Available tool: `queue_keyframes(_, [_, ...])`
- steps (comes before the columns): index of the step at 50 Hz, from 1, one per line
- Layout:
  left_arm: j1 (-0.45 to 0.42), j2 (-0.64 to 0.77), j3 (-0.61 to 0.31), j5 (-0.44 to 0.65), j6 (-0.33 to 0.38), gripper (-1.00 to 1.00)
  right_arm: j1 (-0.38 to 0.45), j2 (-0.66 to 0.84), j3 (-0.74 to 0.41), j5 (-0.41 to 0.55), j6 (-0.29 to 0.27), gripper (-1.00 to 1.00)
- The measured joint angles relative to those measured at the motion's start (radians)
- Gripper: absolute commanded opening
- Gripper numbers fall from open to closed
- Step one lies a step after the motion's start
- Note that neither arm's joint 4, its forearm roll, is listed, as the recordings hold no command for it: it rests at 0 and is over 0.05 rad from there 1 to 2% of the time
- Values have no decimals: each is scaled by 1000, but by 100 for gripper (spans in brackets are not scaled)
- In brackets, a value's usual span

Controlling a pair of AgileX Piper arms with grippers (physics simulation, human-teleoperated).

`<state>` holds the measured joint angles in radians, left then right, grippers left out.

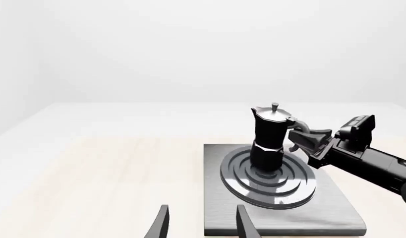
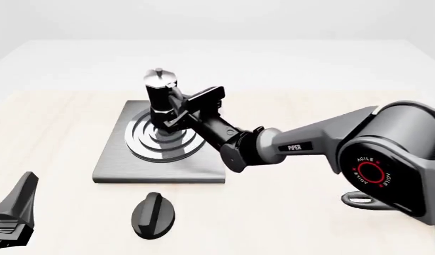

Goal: Put the moka pot on the stove.

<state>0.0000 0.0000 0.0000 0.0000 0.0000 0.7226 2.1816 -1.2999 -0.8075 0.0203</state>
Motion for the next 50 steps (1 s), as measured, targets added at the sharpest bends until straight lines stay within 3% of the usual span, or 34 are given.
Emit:
queue_keyframes(38, [0,0,0,0,0,100,3,38,-45,35,5,-100])
queue_keyframes(39, [0,0,0,0,0,100,2,39,-47,36,5,100])
queue_keyframes(50, [0,0,0,0,0,100,2,56,-60,50,18,100])
